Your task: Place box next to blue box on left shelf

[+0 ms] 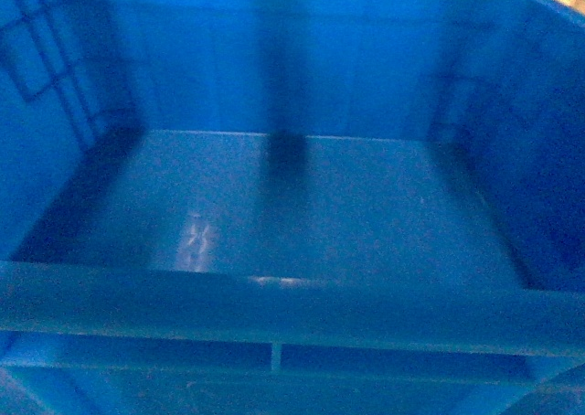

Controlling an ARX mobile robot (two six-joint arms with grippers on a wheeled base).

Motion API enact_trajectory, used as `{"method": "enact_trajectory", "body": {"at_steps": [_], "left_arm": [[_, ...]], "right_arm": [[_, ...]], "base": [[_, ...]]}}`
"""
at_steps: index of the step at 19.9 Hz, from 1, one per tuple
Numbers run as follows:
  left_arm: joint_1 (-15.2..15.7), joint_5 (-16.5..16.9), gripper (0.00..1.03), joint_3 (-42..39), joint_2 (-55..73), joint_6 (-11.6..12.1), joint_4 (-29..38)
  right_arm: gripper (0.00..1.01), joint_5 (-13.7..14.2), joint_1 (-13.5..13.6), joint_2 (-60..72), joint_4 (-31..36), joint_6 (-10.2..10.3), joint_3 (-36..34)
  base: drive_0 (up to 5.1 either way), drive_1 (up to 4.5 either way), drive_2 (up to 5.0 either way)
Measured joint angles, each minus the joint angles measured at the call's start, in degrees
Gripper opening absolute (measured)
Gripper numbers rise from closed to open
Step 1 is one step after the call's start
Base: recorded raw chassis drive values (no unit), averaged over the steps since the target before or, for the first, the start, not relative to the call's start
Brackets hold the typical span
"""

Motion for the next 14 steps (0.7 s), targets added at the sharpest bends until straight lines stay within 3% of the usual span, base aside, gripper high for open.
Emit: {"method": "enact_trajectory", "body": {"at_steps": [4,14], "left_arm": [[2.71,2.47,0.18,0.00,1.46,-0.37,-1.05],[3.93,4.94,0.18,-4.96,0.92,-4.42,-1.46]], "right_arm": [[0.15,-0.98,0.15,2.99,0.31,0.00,0.68],[0.14,-1.29,1.38,5.20,0.48,-1.44,0.79]], "base": [[0.0,0.00,0.0],[0.0,0.00,0.0]]}}
